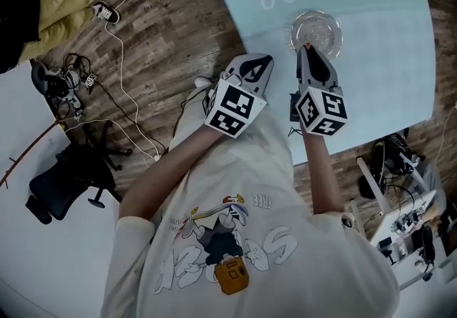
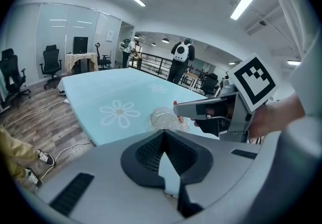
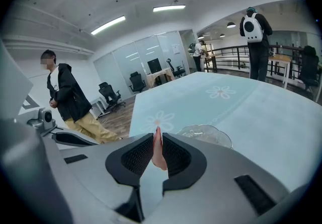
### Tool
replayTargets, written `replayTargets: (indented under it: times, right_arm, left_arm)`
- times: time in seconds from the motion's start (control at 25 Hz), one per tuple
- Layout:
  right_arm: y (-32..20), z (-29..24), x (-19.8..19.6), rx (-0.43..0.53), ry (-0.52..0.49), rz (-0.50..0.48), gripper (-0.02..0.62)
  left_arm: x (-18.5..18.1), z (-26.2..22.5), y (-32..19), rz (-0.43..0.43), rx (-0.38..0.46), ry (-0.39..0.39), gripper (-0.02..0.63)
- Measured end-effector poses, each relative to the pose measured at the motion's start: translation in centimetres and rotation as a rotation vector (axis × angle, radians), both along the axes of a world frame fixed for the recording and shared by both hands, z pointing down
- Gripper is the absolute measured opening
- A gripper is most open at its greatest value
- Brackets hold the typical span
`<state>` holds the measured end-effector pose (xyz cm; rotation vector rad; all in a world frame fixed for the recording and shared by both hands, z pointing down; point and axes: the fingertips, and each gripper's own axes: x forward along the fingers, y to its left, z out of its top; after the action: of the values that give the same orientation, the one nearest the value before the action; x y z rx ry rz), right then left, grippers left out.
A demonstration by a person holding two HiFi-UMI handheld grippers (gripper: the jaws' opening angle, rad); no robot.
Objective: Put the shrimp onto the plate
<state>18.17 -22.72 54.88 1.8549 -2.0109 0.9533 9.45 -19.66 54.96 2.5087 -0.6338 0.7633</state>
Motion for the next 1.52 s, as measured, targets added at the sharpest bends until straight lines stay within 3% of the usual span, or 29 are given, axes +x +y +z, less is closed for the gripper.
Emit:
replayTargets:
  times: [0.68, 1.0, 1.08, 1.52]
  right_arm:
    - [-0.2, 6.2, 3.6, -0.113, 0.022, 0.051, 0.074]
    - [-0.7, 7.8, 4.1, -0.141, 0.008, 0.095, 0.079]
    - [-1.0, 7.8, 4.1, -0.140, 0.013, 0.117, 0.100]
    - [0.4, 4.8, 3.5, -0.093, 0.065, 0.162, 0.080]
  left_arm:
    - [2.6, 5.2, 1.1, 0.041, -0.106, -0.071, 0.008]
    - [3.0, 5.8, 2.5, 0.097, -0.108, -0.086, 0.008]
    - [2.5, 6.1, 2.5, 0.096, -0.113, -0.085, 0.008]
    - [0.0, 4.8, 3.2, 0.096, -0.116, -0.071, 0.008]
